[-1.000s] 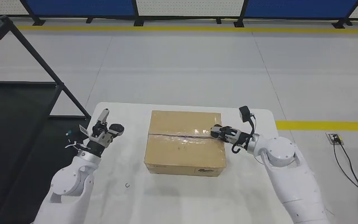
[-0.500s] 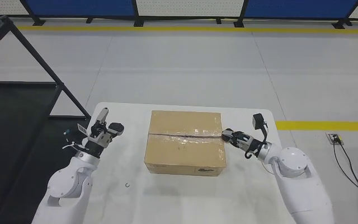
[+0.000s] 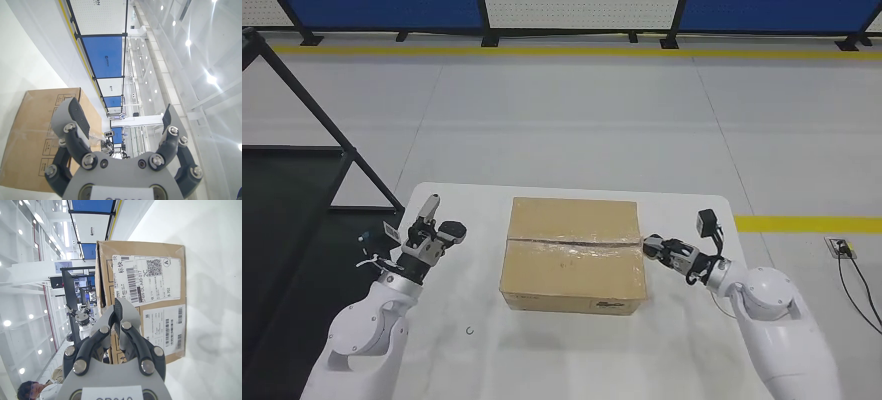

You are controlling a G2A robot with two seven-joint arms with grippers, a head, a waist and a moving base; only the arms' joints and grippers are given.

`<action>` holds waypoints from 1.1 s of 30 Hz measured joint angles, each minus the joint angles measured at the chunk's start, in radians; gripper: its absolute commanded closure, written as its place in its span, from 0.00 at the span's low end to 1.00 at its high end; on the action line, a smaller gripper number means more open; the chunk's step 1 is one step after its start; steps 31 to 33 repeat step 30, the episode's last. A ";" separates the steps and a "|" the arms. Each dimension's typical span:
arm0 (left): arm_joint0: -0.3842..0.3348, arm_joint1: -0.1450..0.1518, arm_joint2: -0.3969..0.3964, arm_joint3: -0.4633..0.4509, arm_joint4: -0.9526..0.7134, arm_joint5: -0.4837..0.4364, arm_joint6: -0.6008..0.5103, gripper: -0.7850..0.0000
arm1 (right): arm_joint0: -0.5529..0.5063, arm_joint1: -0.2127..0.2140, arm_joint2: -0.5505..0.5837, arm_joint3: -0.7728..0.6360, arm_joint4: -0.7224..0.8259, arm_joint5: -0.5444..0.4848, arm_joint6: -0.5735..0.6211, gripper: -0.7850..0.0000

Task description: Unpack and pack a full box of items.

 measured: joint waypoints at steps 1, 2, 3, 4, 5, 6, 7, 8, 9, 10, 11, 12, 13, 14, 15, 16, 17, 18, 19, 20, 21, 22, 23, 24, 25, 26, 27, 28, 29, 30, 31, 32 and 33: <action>0.001 0.000 0.000 0.000 0.001 0.001 0.000 0.00 | 0.005 0.000 -0.005 0.012 0.004 -0.003 0.003 1.00; 0.001 0.000 0.000 -0.001 0.002 0.001 0.000 0.00 | 0.010 0.000 -0.009 0.021 0.006 -0.005 0.007 1.00; 0.001 0.000 -0.001 -0.001 0.003 0.001 -0.001 0.00 | 0.014 0.000 -0.012 0.030 0.009 -0.007 0.010 1.00; 0.002 0.000 -0.001 -0.001 0.003 0.002 -0.002 0.00 | 0.020 -0.001 -0.018 0.042 0.012 -0.011 0.014 1.00; 0.002 0.000 -0.001 -0.001 0.004 0.002 -0.002 0.00 | 0.025 -0.001 -0.022 0.050 0.015 -0.014 0.016 1.00; 0.002 0.000 -0.002 -0.002 0.005 0.003 -0.002 0.00 | 0.029 -0.002 -0.027 0.058 0.017 -0.017 0.019 1.00; 0.002 0.000 -0.002 -0.002 0.005 0.003 -0.002 0.00 | 0.035 -0.002 -0.033 0.067 0.019 -0.020 0.022 1.00; 0.003 0.000 -0.002 -0.002 0.006 0.004 -0.003 0.00 | 0.040 -0.003 -0.039 0.074 0.021 -0.021 0.024 1.00; 0.003 0.000 -0.003 -0.002 0.007 0.005 -0.003 0.00 | 0.044 -0.003 -0.044 0.080 0.021 -0.022 0.026 1.00; 0.003 0.000 -0.003 -0.003 0.008 0.006 -0.004 0.00 | 0.050 -0.004 -0.050 0.088 0.022 -0.024 0.027 1.00; 0.002 -0.001 -0.003 -0.002 0.008 0.006 -0.004 0.00 | 0.054 -0.005 -0.055 0.094 0.023 -0.025 0.029 1.00; 0.002 -0.001 -0.002 -0.001 0.009 0.006 -0.005 0.00 | 0.058 -0.005 -0.059 0.100 0.024 -0.027 0.030 1.00; 0.001 -0.001 -0.001 0.000 0.011 0.007 -0.005 0.00 | 0.063 -0.005 -0.063 0.107 0.026 -0.029 0.032 1.00; 0.000 -0.001 -0.001 0.002 0.011 0.007 -0.006 0.00 | 0.067 -0.005 -0.067 0.112 0.027 -0.030 0.034 1.00; -0.001 -0.001 0.000 0.003 0.011 0.007 -0.006 0.00 | 0.070 -0.005 -0.070 0.117 0.028 -0.031 0.035 1.00; -0.002 -0.002 0.001 0.005 0.011 0.008 -0.006 0.00 | 0.074 -0.005 -0.073 0.122 0.029 -0.033 0.036 1.00; -0.003 -0.002 0.001 0.006 0.010 0.008 -0.008 0.00 | 0.076 -0.005 -0.074 0.126 0.030 -0.034 0.036 1.00; -0.004 -0.002 0.001 0.008 0.010 0.008 -0.009 0.00 | 0.078 -0.005 -0.075 0.129 0.032 -0.035 0.034 1.00; -0.005 -0.002 0.001 0.010 0.008 0.009 -0.009 0.00 | 0.080 -0.004 -0.073 0.132 0.036 -0.038 0.026 1.00; -0.006 -0.002 0.001 0.011 0.007 0.009 -0.009 0.00 | 0.080 -0.004 -0.069 0.133 0.041 -0.041 0.017 1.00; -0.007 -0.002 0.000 0.013 0.006 0.008 -0.010 0.00 | 0.078 -0.002 -0.062 0.132 0.046 -0.046 0.005 1.00; -0.009 -0.002 -0.001 0.014 0.005 0.007 -0.011 0.00 | 0.072 0.000 -0.051 0.128 0.051 -0.053 -0.014 1.00; -0.010 -0.002 -0.002 0.015 0.003 0.007 -0.012 0.00 | 0.066 0.003 -0.040 0.123 0.055 -0.058 -0.029 1.00; -0.012 -0.002 -0.004 0.016 0.002 0.005 -0.013 0.00 | 0.059 0.006 -0.029 0.115 0.058 -0.060 -0.043 1.00; -0.015 -0.002 -0.006 0.016 0.000 0.004 -0.014 0.00 | 0.048 0.010 -0.014 0.102 0.061 -0.061 -0.059 1.00; -0.017 -0.002 -0.008 0.016 -0.002 0.003 -0.015 0.00 | 0.040 0.013 -0.002 0.090 0.065 -0.061 -0.068 1.00; -0.020 -0.002 -0.010 0.016 -0.004 0.002 -0.016 0.00 | 0.031 0.016 0.011 0.078 0.070 -0.061 -0.076 1.00; -0.023 -0.002 -0.013 0.016 -0.007 0.002 -0.018 0.00 | 0.018 0.020 0.029 0.064 0.078 -0.062 -0.088 0.71; -0.026 -0.002 -0.016 0.017 -0.010 0.002 -0.020 0.00 | 0.007 0.023 0.042 0.053 0.085 -0.062 -0.099 0.52; -0.029 -0.001 -0.019 0.018 -0.013 0.002 -0.023 0.00 | -0.003 0.025 0.054 0.042 0.095 -0.063 -0.108 0.16; -0.029 -0.001 -0.019 0.018 -0.013 0.002 -0.023 0.00 | -0.003 0.025 0.054 0.042 0.095 -0.063 -0.108 0.16; -0.029 -0.001 -0.019 0.018 -0.013 0.002 -0.023 0.00 | -0.003 0.025 0.054 0.042 0.095 -0.063 -0.108 0.16; -0.029 -0.001 -0.019 0.018 -0.013 0.002 -0.023 0.00 | -0.003 0.025 0.054 0.042 0.095 -0.063 -0.108 0.16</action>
